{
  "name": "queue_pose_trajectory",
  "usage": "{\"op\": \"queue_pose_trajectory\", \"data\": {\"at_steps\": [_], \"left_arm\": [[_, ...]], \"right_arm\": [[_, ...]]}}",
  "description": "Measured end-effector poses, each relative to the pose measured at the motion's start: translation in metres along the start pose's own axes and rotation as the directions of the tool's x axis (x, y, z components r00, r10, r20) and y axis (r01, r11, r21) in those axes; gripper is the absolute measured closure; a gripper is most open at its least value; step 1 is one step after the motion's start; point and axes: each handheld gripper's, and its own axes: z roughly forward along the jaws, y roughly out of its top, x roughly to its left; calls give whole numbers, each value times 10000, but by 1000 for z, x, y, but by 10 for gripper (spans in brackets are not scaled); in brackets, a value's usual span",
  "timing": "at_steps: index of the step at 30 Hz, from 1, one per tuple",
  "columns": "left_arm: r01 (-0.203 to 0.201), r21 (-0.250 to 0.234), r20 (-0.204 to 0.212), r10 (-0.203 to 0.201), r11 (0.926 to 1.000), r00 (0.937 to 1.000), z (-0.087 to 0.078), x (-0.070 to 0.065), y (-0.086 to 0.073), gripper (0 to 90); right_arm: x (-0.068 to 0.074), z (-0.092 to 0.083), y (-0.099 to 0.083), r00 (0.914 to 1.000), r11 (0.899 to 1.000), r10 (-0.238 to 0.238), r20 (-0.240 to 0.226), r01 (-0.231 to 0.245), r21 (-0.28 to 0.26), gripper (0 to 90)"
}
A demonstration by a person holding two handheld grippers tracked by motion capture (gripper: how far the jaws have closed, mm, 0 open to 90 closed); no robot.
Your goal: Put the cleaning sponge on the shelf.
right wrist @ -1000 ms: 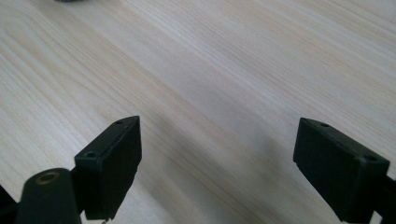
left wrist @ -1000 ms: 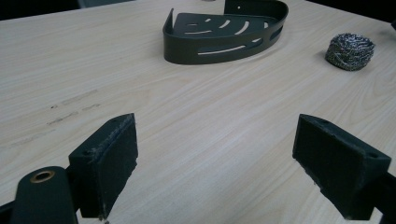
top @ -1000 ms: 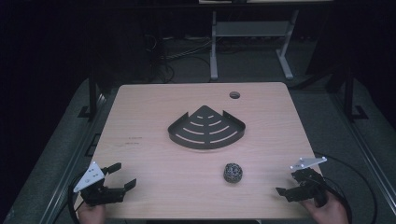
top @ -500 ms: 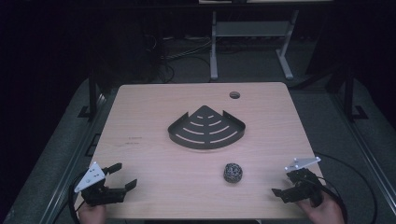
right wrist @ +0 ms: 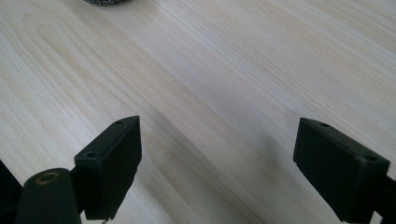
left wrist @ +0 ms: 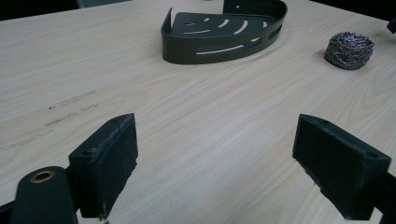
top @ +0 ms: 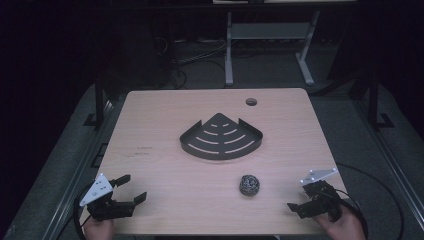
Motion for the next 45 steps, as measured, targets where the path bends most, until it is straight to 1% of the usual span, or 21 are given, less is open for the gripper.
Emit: {"op": "queue_pose_trajectory", "data": {"at_steps": [8, 21, 32, 45], "left_arm": [[-14, 8, 3, 14, 10000, 10000, 0, -1, 0, 133], [-23, 5, 17, 23, 10000, 10000, 1, -1, 0, 133], [-4, -6, -18, 3, 10000, 10000, 0, -1, 0, 133], [-22, -35, -61, 22, 10000, 10000, -1, -1, 0, 133]], "right_arm": [[4, 2, 3, 9999, 9999, -129, -79, 130, 21, 148], [14, 6, 12, 9984, 9986, -505, -261, 508, 133, 148], [22, 12, 22, 9947, 9954, -897, -493, 913, 306, 147], [29, 16, 32, 9898, 9902, -1277, -636, 1309, 481, 147]]}}
